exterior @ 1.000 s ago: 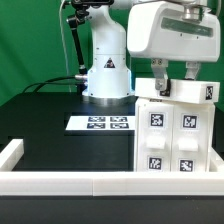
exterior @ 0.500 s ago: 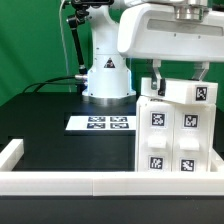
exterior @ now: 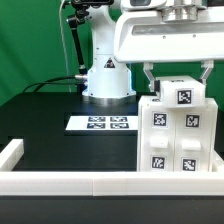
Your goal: Assemble cabinet
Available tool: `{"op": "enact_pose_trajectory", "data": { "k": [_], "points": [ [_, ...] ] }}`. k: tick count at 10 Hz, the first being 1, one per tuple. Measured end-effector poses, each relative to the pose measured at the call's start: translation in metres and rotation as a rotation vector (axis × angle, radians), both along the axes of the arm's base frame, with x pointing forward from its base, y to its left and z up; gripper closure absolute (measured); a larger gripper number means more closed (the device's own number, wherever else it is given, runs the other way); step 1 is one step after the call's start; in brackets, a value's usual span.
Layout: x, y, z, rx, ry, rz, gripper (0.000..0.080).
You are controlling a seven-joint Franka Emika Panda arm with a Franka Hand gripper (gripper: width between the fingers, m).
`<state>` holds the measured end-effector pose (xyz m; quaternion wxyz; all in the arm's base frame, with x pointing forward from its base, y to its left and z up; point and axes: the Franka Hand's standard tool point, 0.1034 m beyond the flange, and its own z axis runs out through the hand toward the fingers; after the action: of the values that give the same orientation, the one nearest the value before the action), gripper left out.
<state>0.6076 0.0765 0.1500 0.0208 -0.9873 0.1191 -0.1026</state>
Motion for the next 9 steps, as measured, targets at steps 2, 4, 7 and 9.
{"op": "enact_pose_trajectory", "data": {
  "k": [2,4,7,9],
  "points": [
    [-0.0003,-0.0001,-0.0007,0.033,0.004,-0.136,0.0239],
    [-0.0007,0.0003,-0.0014,0.049,0.008,-0.207,0.0239],
    [-0.0026,0.0018,-0.0033,0.111,0.025,-0.446,0.024],
    [-0.0052,0.0024,-0.0034,0.146,0.064,-0.636,0.024]
  ]
}}
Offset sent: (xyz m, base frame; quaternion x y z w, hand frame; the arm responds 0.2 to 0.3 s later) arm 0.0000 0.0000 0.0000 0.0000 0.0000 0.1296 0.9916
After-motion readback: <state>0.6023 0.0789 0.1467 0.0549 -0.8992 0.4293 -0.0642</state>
